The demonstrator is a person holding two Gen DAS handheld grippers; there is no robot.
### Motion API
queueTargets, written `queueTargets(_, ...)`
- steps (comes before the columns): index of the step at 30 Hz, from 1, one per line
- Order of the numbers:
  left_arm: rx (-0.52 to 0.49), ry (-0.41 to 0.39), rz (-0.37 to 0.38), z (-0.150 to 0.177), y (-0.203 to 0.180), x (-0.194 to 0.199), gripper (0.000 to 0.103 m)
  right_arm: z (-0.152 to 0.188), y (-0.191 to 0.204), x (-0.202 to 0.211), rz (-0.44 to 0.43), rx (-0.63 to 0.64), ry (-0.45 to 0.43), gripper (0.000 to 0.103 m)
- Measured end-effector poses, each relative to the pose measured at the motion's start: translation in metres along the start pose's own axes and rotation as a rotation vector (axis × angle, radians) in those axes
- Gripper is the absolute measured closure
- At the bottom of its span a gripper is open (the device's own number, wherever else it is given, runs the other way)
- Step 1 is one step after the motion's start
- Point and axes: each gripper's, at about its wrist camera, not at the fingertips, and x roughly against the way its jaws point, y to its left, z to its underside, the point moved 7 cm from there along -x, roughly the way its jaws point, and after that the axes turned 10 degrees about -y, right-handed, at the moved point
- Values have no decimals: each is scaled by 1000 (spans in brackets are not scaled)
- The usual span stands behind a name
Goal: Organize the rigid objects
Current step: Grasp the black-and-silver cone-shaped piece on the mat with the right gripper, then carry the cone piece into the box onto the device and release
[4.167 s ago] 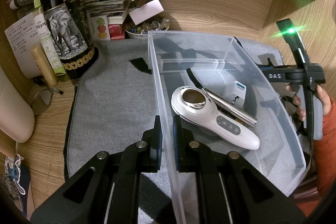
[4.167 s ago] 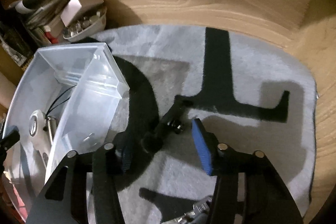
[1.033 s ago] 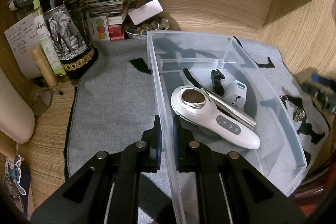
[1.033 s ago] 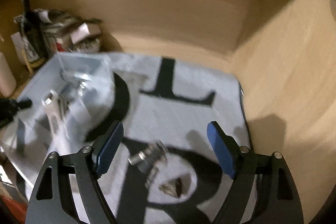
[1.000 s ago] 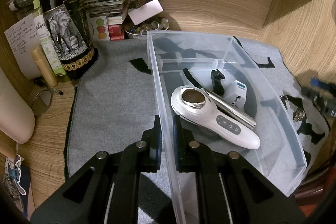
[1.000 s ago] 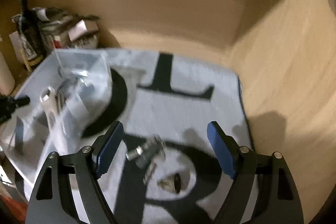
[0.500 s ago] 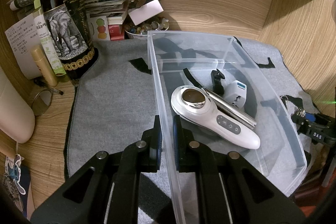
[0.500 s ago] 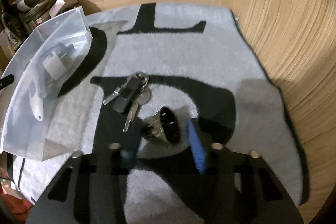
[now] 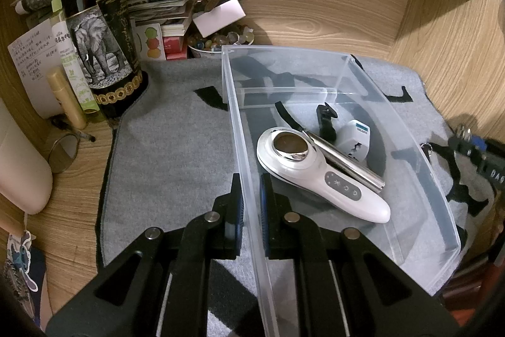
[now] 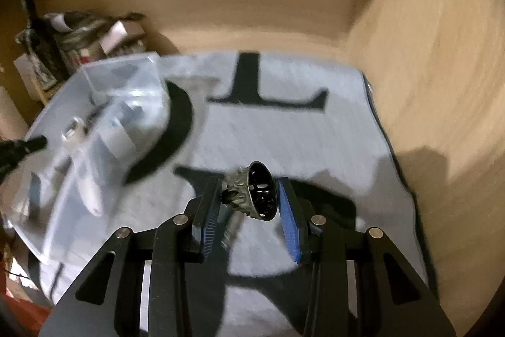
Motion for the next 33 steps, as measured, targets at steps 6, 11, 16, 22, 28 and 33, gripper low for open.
queueTargets(6,3,0,4,0,1,0,94,-40,36,7,-82,65,-92,70)
queueTargets(11,4,0,4,1,0,0,94,-59,72,6,-160,131,-133,70)
queueTargets(16,7,-1,6,1,0,1,93,-67,107,-7,-232,195,-128,70)
queueTargets(22,7,-2,7,1,-1,1,93,-60,140,-27,-289,257,-68,70)
queueTargets(28,9,-2,6,1,-1,1,93,-51,152,-49,-304,264,10,70)
queueTargets(33,8,-2,6,1,-2,1,93,-52,148,-42,-300,254,-2,63)
